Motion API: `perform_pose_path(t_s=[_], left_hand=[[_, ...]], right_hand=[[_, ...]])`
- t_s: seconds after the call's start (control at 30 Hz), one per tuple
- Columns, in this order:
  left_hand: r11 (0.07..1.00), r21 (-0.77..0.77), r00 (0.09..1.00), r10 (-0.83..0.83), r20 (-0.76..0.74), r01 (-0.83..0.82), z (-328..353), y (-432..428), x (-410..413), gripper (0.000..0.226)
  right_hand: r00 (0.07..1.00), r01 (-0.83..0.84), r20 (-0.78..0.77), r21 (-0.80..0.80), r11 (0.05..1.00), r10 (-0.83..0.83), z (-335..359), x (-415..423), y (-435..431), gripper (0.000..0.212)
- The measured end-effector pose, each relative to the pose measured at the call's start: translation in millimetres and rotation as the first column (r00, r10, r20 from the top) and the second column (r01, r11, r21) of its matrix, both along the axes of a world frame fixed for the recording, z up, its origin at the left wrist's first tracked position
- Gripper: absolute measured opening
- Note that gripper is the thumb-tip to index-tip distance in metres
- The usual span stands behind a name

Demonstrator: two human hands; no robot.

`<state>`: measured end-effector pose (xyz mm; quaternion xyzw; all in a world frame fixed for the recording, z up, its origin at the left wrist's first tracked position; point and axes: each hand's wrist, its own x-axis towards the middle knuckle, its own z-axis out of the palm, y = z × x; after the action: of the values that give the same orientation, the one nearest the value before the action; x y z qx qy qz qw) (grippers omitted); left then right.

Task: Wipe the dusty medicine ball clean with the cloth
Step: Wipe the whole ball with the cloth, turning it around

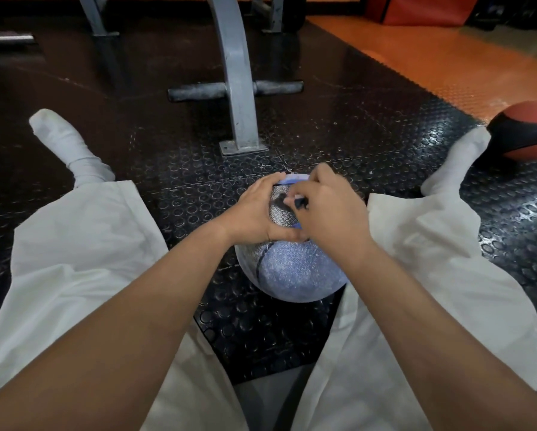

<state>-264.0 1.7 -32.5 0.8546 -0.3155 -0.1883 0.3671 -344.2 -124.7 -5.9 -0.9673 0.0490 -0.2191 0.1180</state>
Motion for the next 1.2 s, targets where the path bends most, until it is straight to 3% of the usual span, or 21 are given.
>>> perform_pose_path(t_s=[0.17, 0.37, 0.47, 0.63, 0.73, 0.8, 0.9, 1.0, 1.1, 1.2], left_hand=[[1.000, 0.012, 0.998, -0.021, 0.053, 0.020, -1.9, -1.7, -3.0, 0.131], [1.000, 0.021, 1.000, -0.016, -0.001, 0.016, 2.7, -0.4, -5.0, 0.131], [0.999, 0.036, 1.000, -0.021, -0.023, 0.022, 6.0, 1.3, -1.0, 0.133], [0.998, 0.027, 0.998, -0.058, -0.020, 0.059, 4.6, 3.6, 1.8, 0.135], [0.999, 0.009, 0.998, -0.052, -0.027, 0.053, 3.4, 1.0, -0.4, 0.135], [0.999, 0.011, 0.998, -0.047, -0.041, 0.048, 4.5, -2.1, -0.6, 0.133], [0.999, 0.031, 0.999, -0.039, -0.034, 0.040, 5.9, -4.3, 0.7, 0.125], [0.999, 0.041, 0.999, -0.023, -0.027, 0.024, 5.0, -3.1, 2.2, 0.124], [0.998, 0.050, 1.000, -0.024, -0.015, 0.025, 3.5, -1.7, 2.5, 0.125], [0.999, 0.021, 1.000, -0.030, -0.005, 0.031, 1.2, 0.5, 1.8, 0.125]], right_hand=[[0.999, -0.042, 0.002, 0.090, 0.995, 0.042, -13.8, -39.6, 2.9, 0.014], [0.994, 0.091, -0.077, 0.168, 0.982, -0.079, 8.8, 7.9, -14.3, 0.018], [0.993, 0.107, -0.070, 0.128, 0.986, -0.098, 6.1, 11.7, -7.0, 0.018], [0.997, -0.074, -0.010, 0.131, 0.989, 0.076, -8.6, -25.8, 1.2, 0.012], [0.995, -0.096, 0.004, 0.147, 0.985, 0.097, -10.5, -33.7, -6.5, 0.013], [0.999, -0.024, -0.019, 0.203, 0.979, 0.029, -11.1, -32.4, -18.9, 0.011], [0.993, 0.119, -0.050, 0.427, 0.897, -0.108, -9.7, -28.1, -41.9, 0.004], [0.988, 0.155, -0.084, 0.523, 0.838, -0.130, -6.9, -25.9, -46.3, 0.012], [0.997, 0.080, -0.045, 0.447, 0.891, -0.067, -6.2, -27.1, -22.7, 0.006], [0.997, -0.053, -0.040, 0.172, 0.984, 0.061, -8.5, -28.1, 4.0, 0.016]])
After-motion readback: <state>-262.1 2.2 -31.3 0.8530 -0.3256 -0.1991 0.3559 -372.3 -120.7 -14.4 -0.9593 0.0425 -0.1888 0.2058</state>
